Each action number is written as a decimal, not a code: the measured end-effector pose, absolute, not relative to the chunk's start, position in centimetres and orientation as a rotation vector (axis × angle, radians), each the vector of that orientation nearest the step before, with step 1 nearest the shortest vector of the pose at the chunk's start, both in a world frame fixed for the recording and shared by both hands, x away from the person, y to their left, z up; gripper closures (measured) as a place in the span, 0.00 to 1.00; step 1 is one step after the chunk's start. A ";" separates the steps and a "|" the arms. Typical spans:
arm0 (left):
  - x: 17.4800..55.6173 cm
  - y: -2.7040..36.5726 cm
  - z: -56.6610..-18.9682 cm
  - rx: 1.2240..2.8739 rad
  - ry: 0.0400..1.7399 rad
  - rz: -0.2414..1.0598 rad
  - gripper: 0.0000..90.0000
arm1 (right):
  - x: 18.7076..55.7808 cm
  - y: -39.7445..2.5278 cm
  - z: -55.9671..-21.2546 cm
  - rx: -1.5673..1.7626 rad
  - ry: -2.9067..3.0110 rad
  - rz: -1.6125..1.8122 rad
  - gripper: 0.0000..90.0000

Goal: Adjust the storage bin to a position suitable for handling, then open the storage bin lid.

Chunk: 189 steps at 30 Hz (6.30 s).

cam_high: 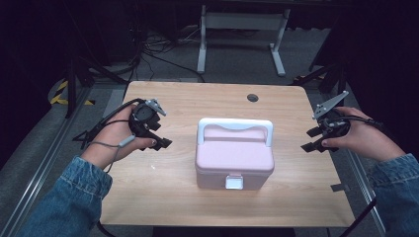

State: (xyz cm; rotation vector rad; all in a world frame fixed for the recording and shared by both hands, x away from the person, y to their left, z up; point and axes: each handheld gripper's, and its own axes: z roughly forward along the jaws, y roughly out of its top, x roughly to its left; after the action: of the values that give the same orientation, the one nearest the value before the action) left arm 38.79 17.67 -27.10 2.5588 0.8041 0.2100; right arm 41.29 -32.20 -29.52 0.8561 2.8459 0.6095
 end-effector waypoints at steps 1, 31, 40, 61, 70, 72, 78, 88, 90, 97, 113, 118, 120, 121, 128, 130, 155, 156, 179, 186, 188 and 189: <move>38.8 17.6 -27.0 2.559 0.803 0.213 0.37 | 41.3 -32.2 -29.5 0.856 2.845 0.609 0.41; 42.9 7.6 -26.5 2.579 0.557 0.189 0.33 | 39.5 -33.8 -30.2 0.856 2.855 0.640 0.38; 44.0 5.5 -28.1 2.609 0.498 0.165 0.34 | 39.2 -34.4 -30.6 0.894 2.825 0.643 0.37; 43.6 4.9 -27.9 2.703 0.337 0.315 0.80 | 39.2 -34.3 -30.6 0.901 2.819 0.635 0.37; 43.7 5.3 -26.2 2.633 0.367 0.356 0.80 | 39.3 -34.1 -30.5 0.892 2.817 0.641 0.37; 43.9 5.4 -25.9 2.612 0.376 0.361 0.80 | 39.3 -34.0 -30.4 0.889 2.817 0.643 0.37; 44.3 5.7 -25.5 2.570 0.412 0.354 0.79 | 39.3 -33.7 -30.4 0.880 2.822 0.649 0.37; 45.7 6.1 -25.3 2.476 0.492 0.359 0.76 | 39.0 -33.0 -29.9 0.849 2.831 0.660 0.37; 45.9 6.2 -25.2 2.476 0.495 0.356 0.76 | 38.9 -32.7 -29.7 0.834 2.836 0.663 0.37; 46.8 6.3 -25.3 2.455 0.541 0.364 0.75 | 38.3 -31.5 -29.2 0.771 2.849 0.677 0.37; 47.4 6.5 -25.6 2.414 0.594 0.361 0.75 | 36.7 -27.3 -27.2 0.658 2.861 0.907 0.63; 47.4 6.6 -25.5 2.414 0.600 0.354 0.75 | 36.5 -25.9 -26.9 0.644 2.830 1.041 0.80; 47.4 6.6 -25.5 2.413 0.604 0.356 0.75 | 36.5 -25.4 -27.1 0.648 2.800 1.113 0.84; 47.3 6.6 -25.5 2.412 0.610 0.355 0.75 | 36.5 -25.3 -27.2 0.649 2.789 1.139 0.86; 47.2 6.6 -25.5 2.410 0.628 0.349 0.75 | 36.7 -24.9 -28.3 0.694 2.704 1.259 1.00; 47.2 6.7 -25.5 2.409 0.627 0.346 0.75 | 36.8 -25.0 -28.5 0.745 2.670 1.339 1.00; 44.4 13.0 -24.7 2.293 0.770 0.326 0.35 | 37.1 -25.3 -28.6 0.825 2.572 1.414 1.00; 44.0 13.4 -24.7 2.294 0.773 0.335 0.35 | 37.1 -25.3 -28.6 0.826 2.569 1.415 1.00; 38.3 15.2 -28.1 2.230 0.680 0.351 0.32 | 37.6 -25.4 -28.2 0.867 2.490 1.474 1.00; 38.2 14.1 -29.1 2.207 0.657 0.379 0.31 | 37.6 -25.6 -28.2 0.879 2.480 1.494 1.00; 38.0 13.8 -29.4 2.186 0.650 0.376 0.32 | 37.6 -25.7 -28.1 0.878 2.473 1.491 1.00; 38.0 13.7 -29.5 2.173 0.650 0.378 0.32 | 37.6 -25.7 -28.1 0.877 2.476 1.496 1.00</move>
State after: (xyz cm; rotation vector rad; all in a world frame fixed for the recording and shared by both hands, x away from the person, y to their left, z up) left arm 37.98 13.68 -29.49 2.1735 0.6496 0.3775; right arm 37.56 -25.73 -28.14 0.8770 2.4761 1.4957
